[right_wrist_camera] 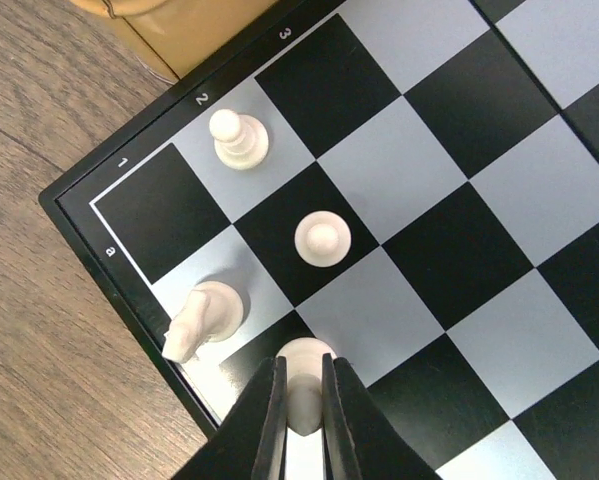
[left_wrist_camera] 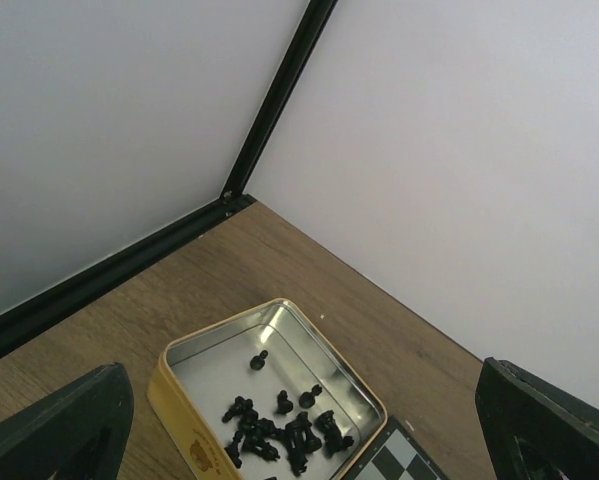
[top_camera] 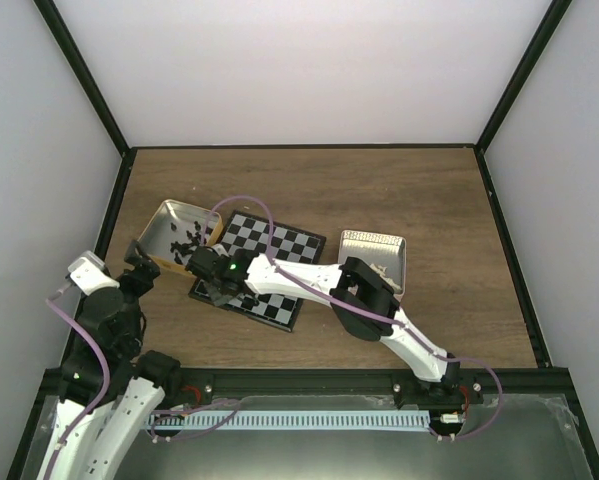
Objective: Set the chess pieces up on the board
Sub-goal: Place the chess piece on the chessboard, then pick up the chess piece from the storage box.
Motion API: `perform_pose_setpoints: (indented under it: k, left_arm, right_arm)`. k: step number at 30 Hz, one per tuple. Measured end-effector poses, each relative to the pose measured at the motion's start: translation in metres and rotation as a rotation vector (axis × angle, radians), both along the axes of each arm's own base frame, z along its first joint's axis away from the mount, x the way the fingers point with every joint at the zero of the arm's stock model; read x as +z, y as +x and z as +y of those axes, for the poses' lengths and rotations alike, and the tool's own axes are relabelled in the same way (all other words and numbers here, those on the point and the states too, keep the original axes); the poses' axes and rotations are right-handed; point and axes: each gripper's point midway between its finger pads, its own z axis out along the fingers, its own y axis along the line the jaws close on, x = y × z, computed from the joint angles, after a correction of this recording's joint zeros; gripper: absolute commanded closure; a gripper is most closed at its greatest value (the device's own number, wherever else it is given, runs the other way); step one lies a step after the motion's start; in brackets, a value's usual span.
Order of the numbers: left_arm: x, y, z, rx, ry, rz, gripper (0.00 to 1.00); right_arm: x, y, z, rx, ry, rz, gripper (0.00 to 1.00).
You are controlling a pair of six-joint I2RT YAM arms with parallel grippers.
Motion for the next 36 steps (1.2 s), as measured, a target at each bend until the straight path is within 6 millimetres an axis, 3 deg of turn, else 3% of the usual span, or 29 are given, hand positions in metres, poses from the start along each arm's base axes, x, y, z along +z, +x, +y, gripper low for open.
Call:
perform_pose_setpoints:
  k: [8,15,20,24,27,31,34,36]
  left_arm:
    - [0.0,0.0,0.0,-0.001,0.001,0.002,0.05]
    - [0.0,0.0,0.0,-0.002,0.001,0.002,0.05]
    - [0.0,0.0,0.0,-0.002,0.001,0.002,0.05]
    - [0.0,0.001,-0.001,-0.007,0.001,0.002,0.05]
    - [0.0,0.001,-0.002,-0.014,0.0,0.001,0.05]
    - [0.0,0.003,-0.007,-0.041,0.006,0.0,0.05]
    - [0.0,0.008,-0.015,-0.085,0.013,-0.003,0.04]
    - [-0.001,0.013,-0.022,-0.121,0.018,0.0,0.04]
  right_arm:
    - [0.0,-0.003,0.002,0.008,0.008,0.016,0.89]
    - [-0.001,-0.005,0.002,-0.005,0.019,0.035,0.68]
    - [0.0,-0.003,-0.004,-0.032,0.003,0.029,0.66]
    - [0.017,-0.003,-0.004,-0.046,0.038,0.021,0.64]
    - [0.052,0.001,-0.009,-0.066,0.113,0.002,0.61]
    - [0.098,0.004,-0.035,-0.115,0.224,-0.013,0.56]
    - [0.12,0.019,-0.081,-0.203,0.279,-0.029,0.53]
    - [0.125,0.031,-0.113,-0.271,0.293,-0.042,0.53]
